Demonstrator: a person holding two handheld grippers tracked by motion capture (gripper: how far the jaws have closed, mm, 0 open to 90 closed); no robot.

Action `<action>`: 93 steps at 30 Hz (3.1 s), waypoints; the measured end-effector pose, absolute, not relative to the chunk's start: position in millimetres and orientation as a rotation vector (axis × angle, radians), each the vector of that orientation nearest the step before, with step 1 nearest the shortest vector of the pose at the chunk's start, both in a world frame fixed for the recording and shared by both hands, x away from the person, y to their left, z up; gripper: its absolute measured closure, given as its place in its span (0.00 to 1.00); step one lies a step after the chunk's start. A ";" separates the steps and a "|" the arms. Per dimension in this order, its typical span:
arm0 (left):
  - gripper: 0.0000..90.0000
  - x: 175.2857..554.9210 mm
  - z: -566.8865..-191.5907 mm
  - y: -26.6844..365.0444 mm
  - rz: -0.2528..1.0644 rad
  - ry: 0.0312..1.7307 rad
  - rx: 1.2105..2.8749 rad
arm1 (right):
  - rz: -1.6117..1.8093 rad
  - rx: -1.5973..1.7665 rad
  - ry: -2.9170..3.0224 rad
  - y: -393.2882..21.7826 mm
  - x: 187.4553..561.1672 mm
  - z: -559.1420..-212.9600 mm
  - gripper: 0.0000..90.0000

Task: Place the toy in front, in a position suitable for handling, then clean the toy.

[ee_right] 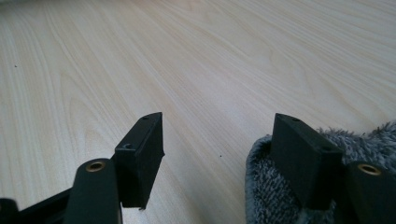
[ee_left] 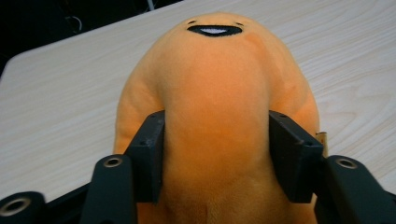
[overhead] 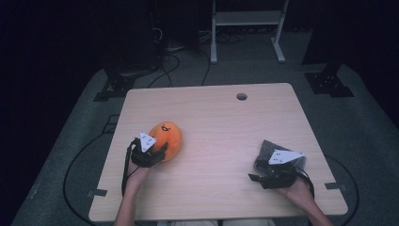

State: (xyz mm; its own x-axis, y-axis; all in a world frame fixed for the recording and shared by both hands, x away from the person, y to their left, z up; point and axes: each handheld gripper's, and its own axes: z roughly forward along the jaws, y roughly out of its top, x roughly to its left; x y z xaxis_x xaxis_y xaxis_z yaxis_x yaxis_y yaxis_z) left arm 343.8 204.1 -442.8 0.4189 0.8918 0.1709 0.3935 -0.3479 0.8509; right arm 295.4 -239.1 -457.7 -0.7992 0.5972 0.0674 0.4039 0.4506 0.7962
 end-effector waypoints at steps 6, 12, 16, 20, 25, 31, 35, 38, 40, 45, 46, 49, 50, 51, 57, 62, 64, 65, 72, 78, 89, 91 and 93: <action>0.58 344.2 -438.0 210.3 0.773 1.089 1.855 | 1.279 0.878 2.468 -240.5 295.6 -456.9 0.37; 0.60 342.1 -432.1 209.9 0.733 1.071 1.821 | 1.289 0.874 2.456 -241.6 295.2 -455.5 0.37; 0.60 337.0 -423.1 204.9 0.695 1.027 1.785 | 1.304 0.884 2.423 -244.6 295.1 -452.7 0.38; 0.60 333.3 -418.3 199.0 0.666 0.985 1.777 | 1.324 0.894 2.399 -247.2 295.1 -450.7 0.38; 0.60 329.4 -414.8 184.4 0.562 0.906 1.760 | 1.313 0.921 2.354 -252.7 295.8 -449.1 0.39; 0.59 322.2 -410.6 159.6 0.524 0.813 1.801 | 1.325 0.967 2.286 -262.4 298.1 -446.4 0.39; 0.59 315.8 -411.7 142.6 0.508 0.750 1.862 | 1.307 0.994 2.264 -267.4 300.7 -447.1 0.39; 0.59 312.1 -412.9 131.1 0.476 0.711 1.876 | 1.306 1.012 2.252 -271.0 302.0 -447.2 0.40; 0.59 309.6 -413.8 123.0 0.458 0.675 1.892 | 1.309 1.017 2.251 -271.7 302.5 -447.4 0.41; 0.58 303.1 -419.5 103.5 0.415 0.580 1.935 | 1.320 1.044 2.222 -278.4 310.0 -445.1 0.43; 0.58 302.0 -420.5 100.2 0.409 0.560 1.940 | 1.318 1.061 2.218 -280.0 311.7 -445.4 0.43; 0.58 299.5 -422.9 91.7 0.397 0.522 1.962 | 1.308 1.094 2.214 -283.2 315.5 -447.3 0.43; 0.57 299.0 -423.6 89.4 0.396 0.511 1.965 | 1.297 1.101 2.213 -284.4 316.7 -448.1 0.43; 0.57 298.5 -424.4 86.9 0.391 0.499 1.965 | 1.291 1.107 2.210 -285.4 317.7 -449.1 0.43; 0.56 293.1 -428.1 74.8 0.365 0.439 1.994 | 1.220 1.163 2.209 -286.1 326.8 -455.4 0.43; 0.56 291.2 -427.5 66.2 0.335 0.382 2.016 | 1.160 1.210 2.236 -286.0 334.4 -461.3 0.47; 0.55 291.7 -429.2 63.9 0.328 0.368 2.020 | 1.146 1.241 2.254 -286.2 338.6 -464.9 0.47; 0.54 291.8 -429.5 63.5 0.325 0.368 2.019 | 1.080 1.252 2.264 -284.7 341.4 -468.5 0.50; 0.33 291.8 -428.3 64.9 0.307 0.384 2.028 | 0.957 1.257 2.287 -275.2 342.9 -474.7 0.54; 0.18 283.7 -417.7 77.1 0.270 0.436 1.960 | 0.933 1.242 2.303 -272.7 339.2 -472.8 0.76; 0.14 278.2 -418.4 85.9 0.306 0.442 2.011 | 0.938 1.227 2.334 -275.9 338.7 -471.6 0.89; 0.14 278.0 -419.4 85.3 0.307 0.440 2.020 | 0.941 1.224 2.333 -276.2 337.9 -471.3 0.90; 0.14 277.9 -419.7 85.0 0.313 0.442 2.025 | 0.946 1.211 2.340 -277.4 336.6 -470.3 0.91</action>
State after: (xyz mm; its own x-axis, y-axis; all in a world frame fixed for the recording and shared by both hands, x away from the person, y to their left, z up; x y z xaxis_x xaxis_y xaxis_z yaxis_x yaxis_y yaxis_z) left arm 277.9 85.0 -419.7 0.8998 0.4351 0.0340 0.1768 -0.4346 0.8831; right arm 336.6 -277.4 -470.3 -0.5787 0.8156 0.0032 0.5888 0.4150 0.6936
